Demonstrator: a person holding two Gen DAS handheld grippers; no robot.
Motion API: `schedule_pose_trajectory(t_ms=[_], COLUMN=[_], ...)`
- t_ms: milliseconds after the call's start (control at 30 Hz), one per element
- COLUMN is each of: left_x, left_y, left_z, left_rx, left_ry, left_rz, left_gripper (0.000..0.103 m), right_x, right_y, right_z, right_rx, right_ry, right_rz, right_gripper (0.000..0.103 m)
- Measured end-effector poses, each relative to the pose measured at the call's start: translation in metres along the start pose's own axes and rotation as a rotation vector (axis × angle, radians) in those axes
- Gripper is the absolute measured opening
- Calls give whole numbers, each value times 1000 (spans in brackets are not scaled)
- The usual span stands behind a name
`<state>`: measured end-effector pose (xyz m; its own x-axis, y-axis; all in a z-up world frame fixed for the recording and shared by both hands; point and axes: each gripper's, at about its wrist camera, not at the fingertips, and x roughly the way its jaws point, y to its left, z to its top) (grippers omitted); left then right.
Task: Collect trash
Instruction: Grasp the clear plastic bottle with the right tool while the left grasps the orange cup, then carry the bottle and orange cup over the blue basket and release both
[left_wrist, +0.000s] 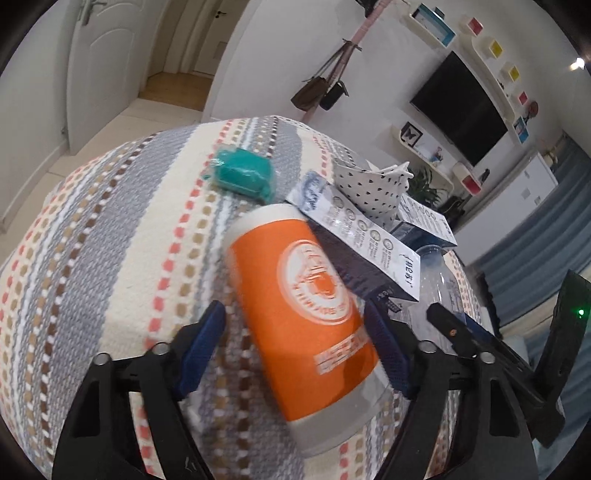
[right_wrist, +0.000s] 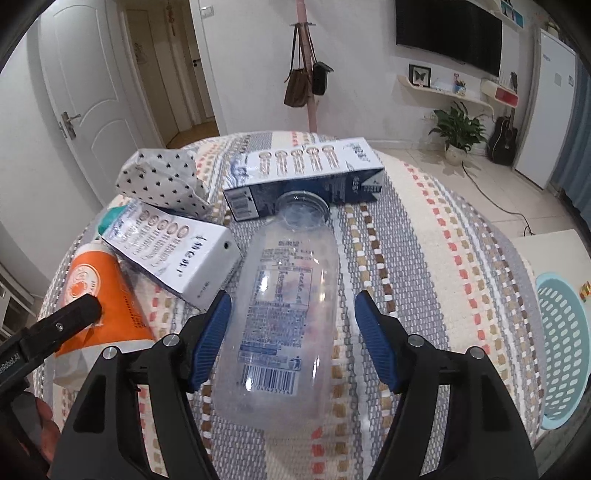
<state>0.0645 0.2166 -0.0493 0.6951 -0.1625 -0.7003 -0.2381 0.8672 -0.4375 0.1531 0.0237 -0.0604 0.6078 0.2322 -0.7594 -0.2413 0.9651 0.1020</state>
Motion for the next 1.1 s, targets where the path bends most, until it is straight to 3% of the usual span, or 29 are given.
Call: schedule_pose_trajectory(t_ms=[267, 367, 533, 800, 1100], left_x=[11, 10, -5, -41, -61], left_y=[-12, -14, -19, -48, -132], left_z=[4, 3, -5, -10, -12], left_rx=[43, 48, 72, 151, 304], left_ry=[-8, -13, -44, -114, -162], left_rz=[32, 21, 6, -50, -174], left_gripper=[64, 61, 52, 52, 52], right_x=[14, 13, 9, -39, -115], right_y=[-11, -11, -8, -27, -80], right_z=[-6, -6, -9, -17, -10], right_rx=[27, 19, -5, 25, 90], right_ry=[38, 35, 28, -73, -235], right_rz=[20, 26, 21, 55, 15], right_gripper=[65, 53, 52, 52, 52])
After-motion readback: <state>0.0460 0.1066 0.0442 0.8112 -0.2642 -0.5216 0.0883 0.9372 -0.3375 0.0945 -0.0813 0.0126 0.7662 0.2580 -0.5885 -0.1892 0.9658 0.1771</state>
